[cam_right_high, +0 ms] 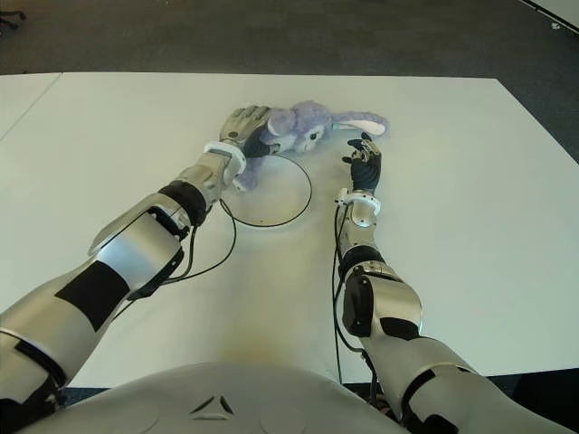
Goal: Put the doll into the plate.
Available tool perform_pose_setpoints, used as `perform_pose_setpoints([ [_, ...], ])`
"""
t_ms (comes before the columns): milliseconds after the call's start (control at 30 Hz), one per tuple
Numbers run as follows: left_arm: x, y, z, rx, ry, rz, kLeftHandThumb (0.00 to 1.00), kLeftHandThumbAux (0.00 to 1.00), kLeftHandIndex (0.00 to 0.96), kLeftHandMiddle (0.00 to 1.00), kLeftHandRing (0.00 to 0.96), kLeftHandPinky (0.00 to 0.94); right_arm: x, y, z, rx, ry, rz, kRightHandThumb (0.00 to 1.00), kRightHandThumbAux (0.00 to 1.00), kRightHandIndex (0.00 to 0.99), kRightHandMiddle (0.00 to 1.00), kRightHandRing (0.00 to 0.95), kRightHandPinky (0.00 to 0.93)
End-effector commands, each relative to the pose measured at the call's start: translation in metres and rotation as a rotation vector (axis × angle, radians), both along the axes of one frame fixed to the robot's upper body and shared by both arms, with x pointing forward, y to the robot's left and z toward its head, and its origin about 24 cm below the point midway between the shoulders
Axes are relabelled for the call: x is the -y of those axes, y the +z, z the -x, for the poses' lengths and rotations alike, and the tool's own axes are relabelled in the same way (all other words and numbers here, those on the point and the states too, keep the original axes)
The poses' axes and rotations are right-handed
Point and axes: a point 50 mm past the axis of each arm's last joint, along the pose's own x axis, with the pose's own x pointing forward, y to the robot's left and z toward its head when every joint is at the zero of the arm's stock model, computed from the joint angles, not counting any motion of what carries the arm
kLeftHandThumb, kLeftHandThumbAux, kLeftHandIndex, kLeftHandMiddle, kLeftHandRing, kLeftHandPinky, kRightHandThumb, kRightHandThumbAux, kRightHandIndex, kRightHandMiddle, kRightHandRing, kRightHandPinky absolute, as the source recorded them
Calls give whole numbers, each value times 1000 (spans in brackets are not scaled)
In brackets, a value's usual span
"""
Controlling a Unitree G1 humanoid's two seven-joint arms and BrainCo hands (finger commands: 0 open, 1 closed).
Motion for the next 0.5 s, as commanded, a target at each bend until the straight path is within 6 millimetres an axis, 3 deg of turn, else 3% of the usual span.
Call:
perform_pose_setpoints([
  [33, -20, -55, 24, -233, 82, -68, 296, 350, 0, 0, 0, 0, -28, -111, 99, -480, -18, -169, 1000, 702, 432, 97, 212, 419],
  [333, -21, -61, 27, -331, 127, 17, 326, 354, 0, 0, 0, 0, -28, -113, 102, -482, -24, -167, 1000, 702, 431, 86, 273, 421],
  [500, -24, -65, 29, -385, 162, 79, 404, 354, 0, 0, 0, 31, -27, -113, 103, -482, -29, -149, 1000, 702, 432, 94, 290, 422],
])
